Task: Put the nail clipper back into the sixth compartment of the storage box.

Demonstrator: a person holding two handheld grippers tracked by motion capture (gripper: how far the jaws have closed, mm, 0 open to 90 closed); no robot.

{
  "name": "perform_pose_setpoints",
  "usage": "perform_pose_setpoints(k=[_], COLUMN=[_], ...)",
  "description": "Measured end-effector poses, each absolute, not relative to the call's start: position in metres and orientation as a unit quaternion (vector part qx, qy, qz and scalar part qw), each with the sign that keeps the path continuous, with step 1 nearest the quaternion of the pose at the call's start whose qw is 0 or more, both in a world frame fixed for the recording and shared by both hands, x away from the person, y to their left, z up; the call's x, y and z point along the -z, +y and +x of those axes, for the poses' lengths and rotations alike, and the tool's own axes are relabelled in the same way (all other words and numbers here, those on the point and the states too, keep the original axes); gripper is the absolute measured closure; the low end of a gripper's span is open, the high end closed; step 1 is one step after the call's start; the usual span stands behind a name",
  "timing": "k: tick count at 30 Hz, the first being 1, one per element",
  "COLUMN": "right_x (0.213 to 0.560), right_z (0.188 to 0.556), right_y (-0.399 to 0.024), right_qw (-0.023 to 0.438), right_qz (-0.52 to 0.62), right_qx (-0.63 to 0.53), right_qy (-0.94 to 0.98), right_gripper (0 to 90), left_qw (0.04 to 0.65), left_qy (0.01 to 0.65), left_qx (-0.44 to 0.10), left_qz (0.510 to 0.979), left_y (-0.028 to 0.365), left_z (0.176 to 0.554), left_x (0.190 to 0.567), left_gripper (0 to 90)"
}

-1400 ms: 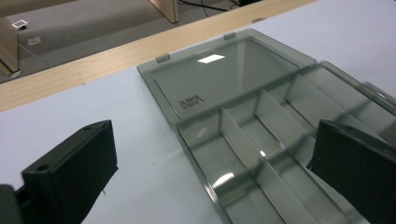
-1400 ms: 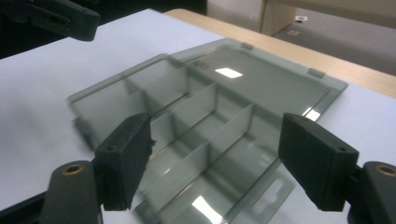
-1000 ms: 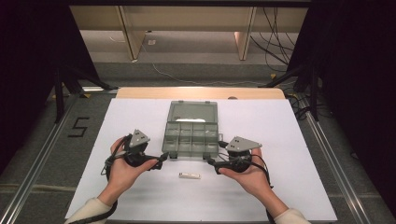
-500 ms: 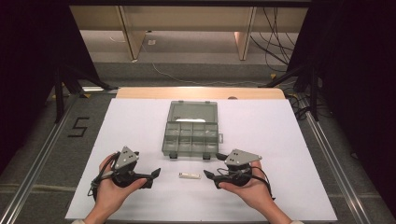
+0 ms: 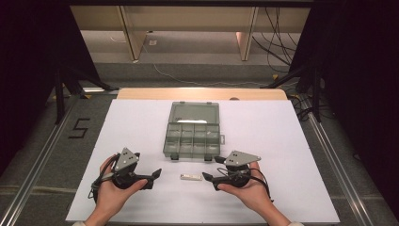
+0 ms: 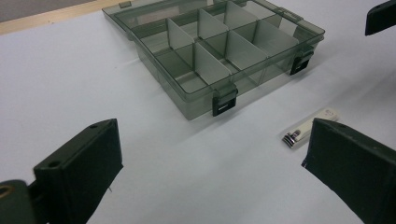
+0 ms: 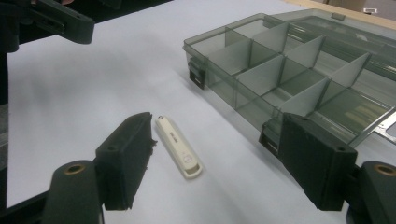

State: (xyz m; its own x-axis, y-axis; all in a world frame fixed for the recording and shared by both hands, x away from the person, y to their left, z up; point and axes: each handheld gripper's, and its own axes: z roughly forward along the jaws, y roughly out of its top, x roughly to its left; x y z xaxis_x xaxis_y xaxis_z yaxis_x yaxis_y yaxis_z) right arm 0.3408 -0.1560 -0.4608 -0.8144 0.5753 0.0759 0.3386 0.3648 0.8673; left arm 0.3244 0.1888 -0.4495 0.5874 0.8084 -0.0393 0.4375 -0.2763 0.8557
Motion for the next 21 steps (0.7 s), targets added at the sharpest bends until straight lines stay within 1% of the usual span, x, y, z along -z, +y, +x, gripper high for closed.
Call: perform_pose_setpoints(k=[6, 7, 12, 13, 14, 17, 20, 21], right_x=[0.465, 0.466, 0.469, 0.471, 0.473, 0.476, 0.479, 0.481], right_z=[0.344, 0.345, 0.35, 0.352, 0.353, 0.355, 0.359, 0.362], right_y=[-0.148, -0.146, -0.136, -0.134, -0.13, -0.125, -0.116, -0.109], right_qw=[0.117, 0.122, 0.111, 0.116, 0.107, 0.105, 0.092, 0.086], right_qz=[0.271, 0.269, 0.264, 0.26, 0.258, 0.25, 0.246, 0.237], right_qx=[-0.482, -0.481, -0.472, -0.471, -0.465, -0.459, -0.45, -0.444], right_qy=[0.825, 0.825, 0.834, 0.835, 0.84, 0.846, 0.854, 0.86], right_gripper=[28.0, 28.7, 32.6, 33.2, 34.9, 36.3, 38.4, 40.6], left_qw=[0.44, 0.441, 0.439, 0.44, 0.445, 0.439, 0.437, 0.437], left_qy=[0.401, 0.403, 0.402, 0.403, 0.404, 0.402, 0.402, 0.403], left_qx=[-0.206, -0.206, -0.209, -0.209, -0.209, -0.211, -0.211, -0.211], left_qz=[0.777, 0.775, 0.776, 0.775, 0.771, 0.775, 0.776, 0.776], left_y=[0.189, 0.188, 0.186, 0.186, 0.185, 0.186, 0.188, 0.189], left_z=[0.326, 0.326, 0.327, 0.327, 0.327, 0.327, 0.327, 0.328], left_x=[0.451, 0.451, 0.452, 0.452, 0.452, 0.452, 0.453, 0.453], left_gripper=[4.3, 4.4, 5.2, 5.2, 5.4, 5.6, 5.7, 5.7])
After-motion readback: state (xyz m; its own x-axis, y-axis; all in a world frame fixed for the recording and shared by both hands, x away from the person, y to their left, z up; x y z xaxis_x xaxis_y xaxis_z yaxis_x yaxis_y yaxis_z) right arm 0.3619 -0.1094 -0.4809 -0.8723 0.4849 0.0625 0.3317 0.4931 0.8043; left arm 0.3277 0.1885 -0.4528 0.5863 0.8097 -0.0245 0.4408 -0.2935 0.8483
